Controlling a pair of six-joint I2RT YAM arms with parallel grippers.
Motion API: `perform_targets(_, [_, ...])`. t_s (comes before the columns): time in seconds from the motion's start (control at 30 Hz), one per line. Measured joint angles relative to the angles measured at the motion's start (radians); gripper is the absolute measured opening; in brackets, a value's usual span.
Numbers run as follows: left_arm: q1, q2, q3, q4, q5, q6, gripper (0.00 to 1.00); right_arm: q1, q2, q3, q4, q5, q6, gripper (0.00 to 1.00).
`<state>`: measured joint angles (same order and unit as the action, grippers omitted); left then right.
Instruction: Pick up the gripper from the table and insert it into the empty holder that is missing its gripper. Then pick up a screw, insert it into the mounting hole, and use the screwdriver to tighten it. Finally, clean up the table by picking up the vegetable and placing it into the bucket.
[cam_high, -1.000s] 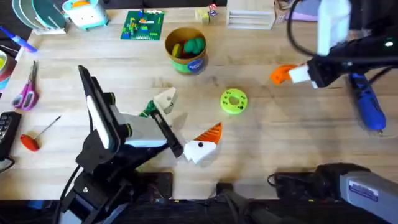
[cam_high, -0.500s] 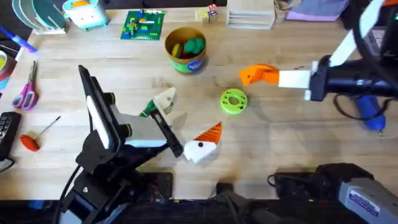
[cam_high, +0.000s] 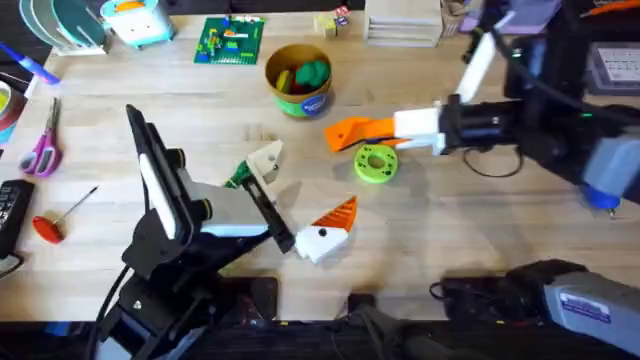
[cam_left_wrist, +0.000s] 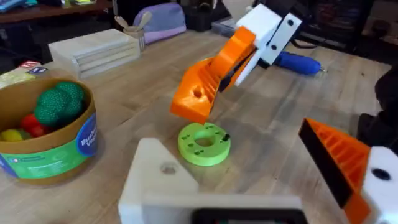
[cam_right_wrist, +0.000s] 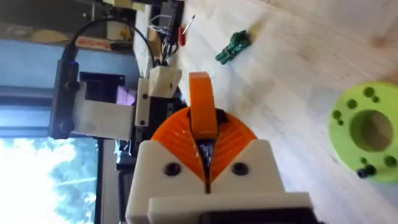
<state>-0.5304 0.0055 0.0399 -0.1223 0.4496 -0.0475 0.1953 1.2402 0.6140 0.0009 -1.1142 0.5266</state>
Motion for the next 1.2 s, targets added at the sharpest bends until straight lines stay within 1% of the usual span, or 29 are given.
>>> perform_targets(0.07, [0.0,0.0,0.0,0.0,0.0,0.0,0.993,0.055,0.066,-0.001,0.125,-0.029,0.073,0.009])
perform_targets(0.13, [0.0,0.0,0.0,0.0,0.0,0.0,0.993,0.091,0.118,-0.002,0.232,-0.06,0.139,0.009])
perform_targets(0.17, [0.0,0.0,0.0,0.0,0.0,0.0,0.993,0.106,0.147,-0.002,0.289,-0.078,0.178,0.009])
perform_targets(0.27, [0.0,0.0,0.0,0.0,0.0,0.0,0.994,0.123,0.202,-0.002,0.387,-0.111,0.27,0.009])
perform_targets(0.43, [0.0,0.0,0.0,0.0,0.0,0.0,0.994,0.132,0.245,-0.002,0.413,-0.132,0.372,0.009])
perform_targets(0.63, [0.0,0.0,0.0,0.0,0.0,0.0,0.993,0.166,0.252,-0.002,0.438,-0.137,0.454,0.009])
perform_targets(0.9, [0.0,0.0,0.0,0.0,0.0,0.0,0.993,0.169,0.252,-0.002,0.45,-0.138,0.521,0.009])
perform_targets(1.07, [0.0,0.0,0.0,0.0,0.0,0.0,0.993,0.172,0.252,-0.002,0.548,-0.141,0.571,0.009])
perform_targets(1.2, [0.001,0.0,0.0,0.0,-0.011,-0.003,0.993,0.196,0.252,-0.002,0.56,-0.129,0.594,0.009])
